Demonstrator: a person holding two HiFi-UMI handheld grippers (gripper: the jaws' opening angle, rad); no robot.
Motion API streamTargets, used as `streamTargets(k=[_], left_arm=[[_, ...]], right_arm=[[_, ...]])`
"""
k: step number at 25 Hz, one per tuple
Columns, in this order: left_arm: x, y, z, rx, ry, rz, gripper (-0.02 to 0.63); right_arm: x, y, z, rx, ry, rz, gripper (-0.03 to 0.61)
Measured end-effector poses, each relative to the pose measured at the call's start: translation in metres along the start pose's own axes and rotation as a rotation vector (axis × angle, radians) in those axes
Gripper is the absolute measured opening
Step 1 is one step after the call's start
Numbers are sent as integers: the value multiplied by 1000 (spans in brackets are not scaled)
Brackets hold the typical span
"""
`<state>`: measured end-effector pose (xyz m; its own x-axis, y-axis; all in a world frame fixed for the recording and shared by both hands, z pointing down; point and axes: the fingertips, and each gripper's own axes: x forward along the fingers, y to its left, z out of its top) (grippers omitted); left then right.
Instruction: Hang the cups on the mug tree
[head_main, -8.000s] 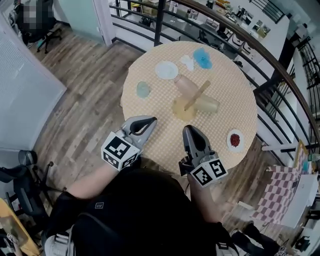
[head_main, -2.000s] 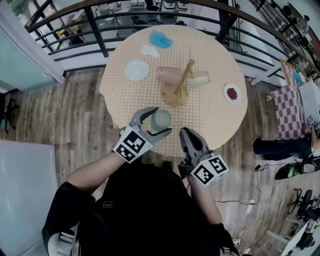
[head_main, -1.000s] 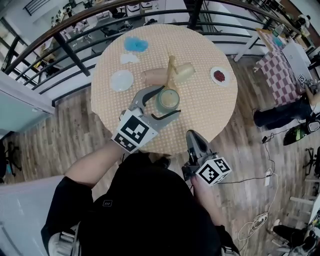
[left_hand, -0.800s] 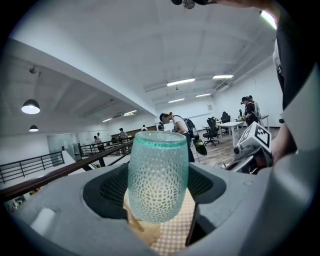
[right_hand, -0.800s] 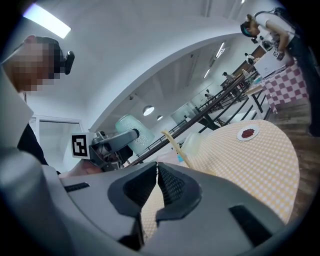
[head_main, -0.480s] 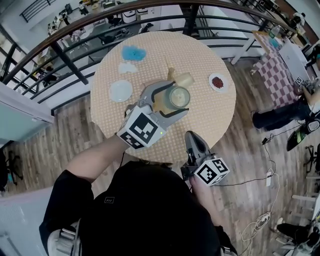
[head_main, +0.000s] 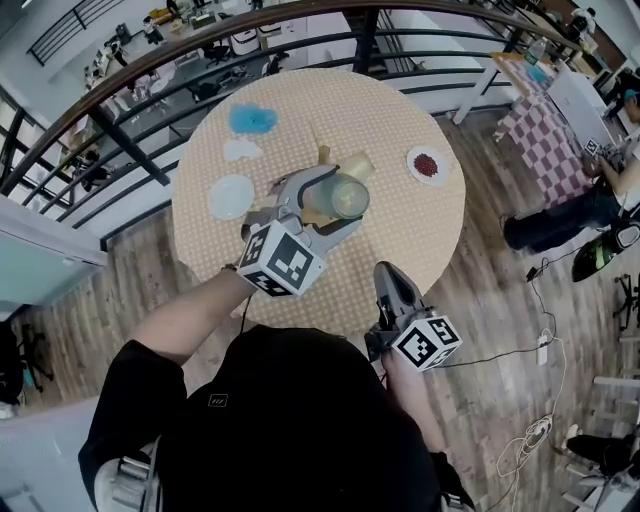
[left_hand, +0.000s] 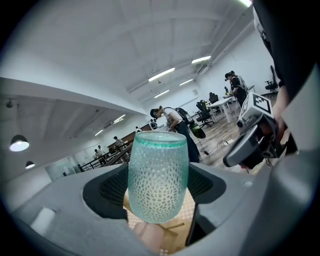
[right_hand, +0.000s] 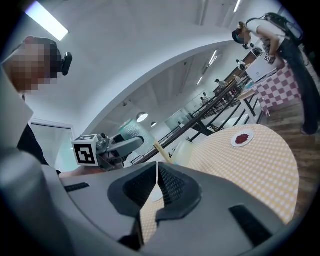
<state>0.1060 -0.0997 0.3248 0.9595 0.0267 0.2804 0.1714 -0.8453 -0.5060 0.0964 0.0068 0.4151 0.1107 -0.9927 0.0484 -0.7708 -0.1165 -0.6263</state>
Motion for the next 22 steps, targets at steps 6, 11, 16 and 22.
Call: streamTargets(k=[6,11,16,22], left_arm=[[11,-6,-19,63,31,5,357],[15,-2,-33,115,44,34,357],[18,-2,-39,150,58,51,357],[21,-1,-49,209,75,71,357]], right_arm=[[3,-7,1,6,3,-8,21],[5,-11,-1,1,17,-27,20],[3,-11,-2,0,32,-31,21],[3,-8,-6,1,41,-45,20]])
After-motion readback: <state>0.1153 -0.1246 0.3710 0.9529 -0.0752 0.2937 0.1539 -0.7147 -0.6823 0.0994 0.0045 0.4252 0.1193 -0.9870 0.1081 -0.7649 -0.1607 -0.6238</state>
